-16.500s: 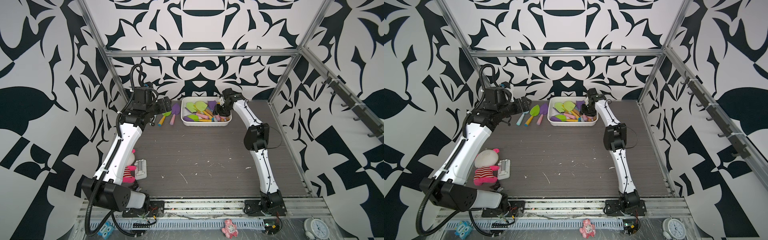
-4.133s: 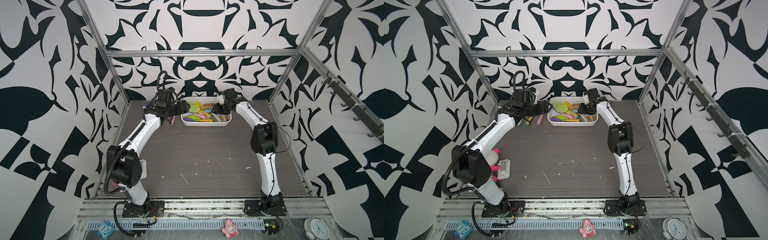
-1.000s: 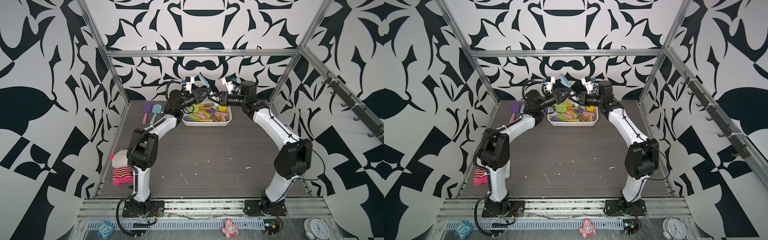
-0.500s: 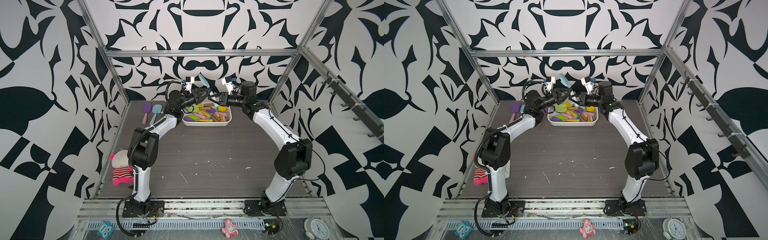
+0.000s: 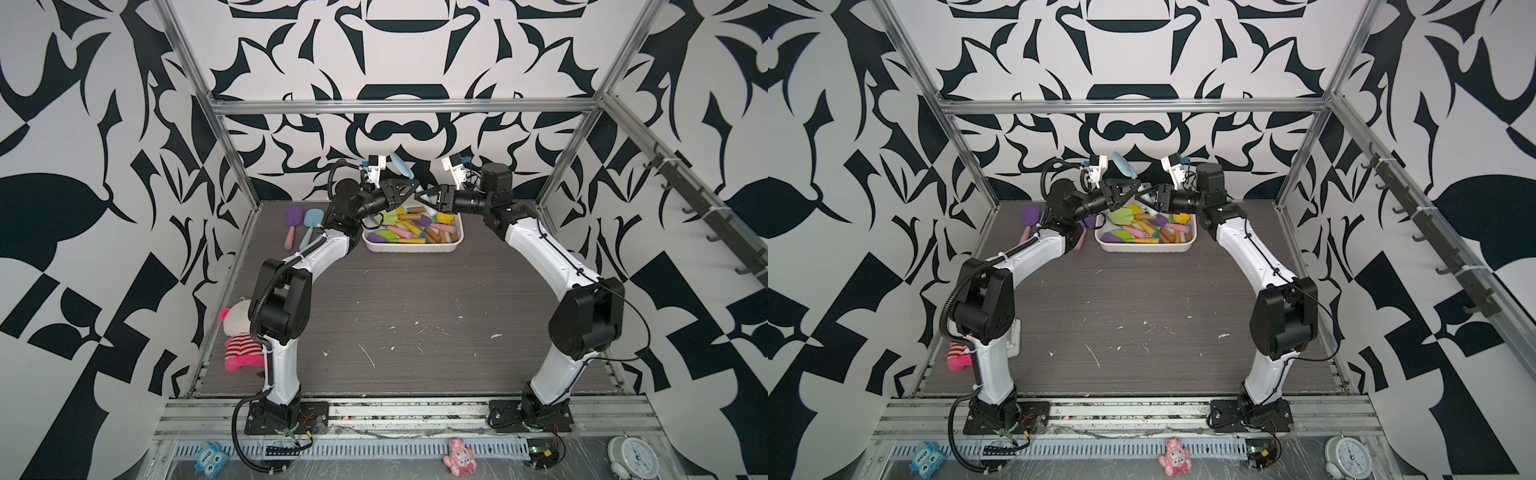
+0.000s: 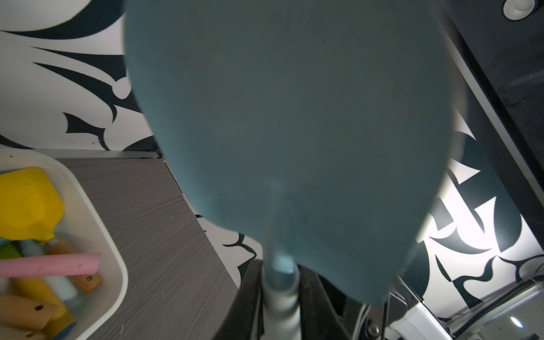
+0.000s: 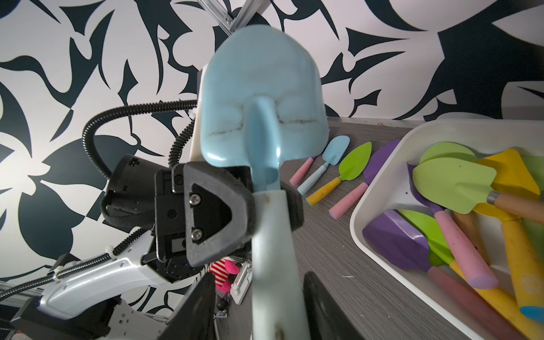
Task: Take the shovel out of the storage box
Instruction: Pick up the shovel from the storage box.
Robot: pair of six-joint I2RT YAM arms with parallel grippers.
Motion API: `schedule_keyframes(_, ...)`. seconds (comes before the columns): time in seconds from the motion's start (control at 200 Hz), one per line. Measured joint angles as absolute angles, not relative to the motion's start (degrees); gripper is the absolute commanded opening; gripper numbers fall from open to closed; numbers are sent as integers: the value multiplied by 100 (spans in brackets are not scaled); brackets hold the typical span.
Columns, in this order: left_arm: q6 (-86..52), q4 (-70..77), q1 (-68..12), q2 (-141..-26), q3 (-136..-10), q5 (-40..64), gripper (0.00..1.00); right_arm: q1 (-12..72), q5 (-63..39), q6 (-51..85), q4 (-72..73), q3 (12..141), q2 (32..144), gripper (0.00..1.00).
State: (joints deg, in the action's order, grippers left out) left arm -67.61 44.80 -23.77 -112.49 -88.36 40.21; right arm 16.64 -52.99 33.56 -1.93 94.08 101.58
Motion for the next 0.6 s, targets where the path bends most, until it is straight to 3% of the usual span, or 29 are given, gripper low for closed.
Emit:
schedule_keyframes(0.21, -6504, 4106, -2226, -11109, -8632, 3898, 17, 1664, -5290, 3339, -191, 9404, 10154, 70)
schedule_keyframes(0.6, -5052, 1695, -1629, -10210, -8366, 3404, 17, 1658, -4768, 3022, -659, 9400, 9793, 74)
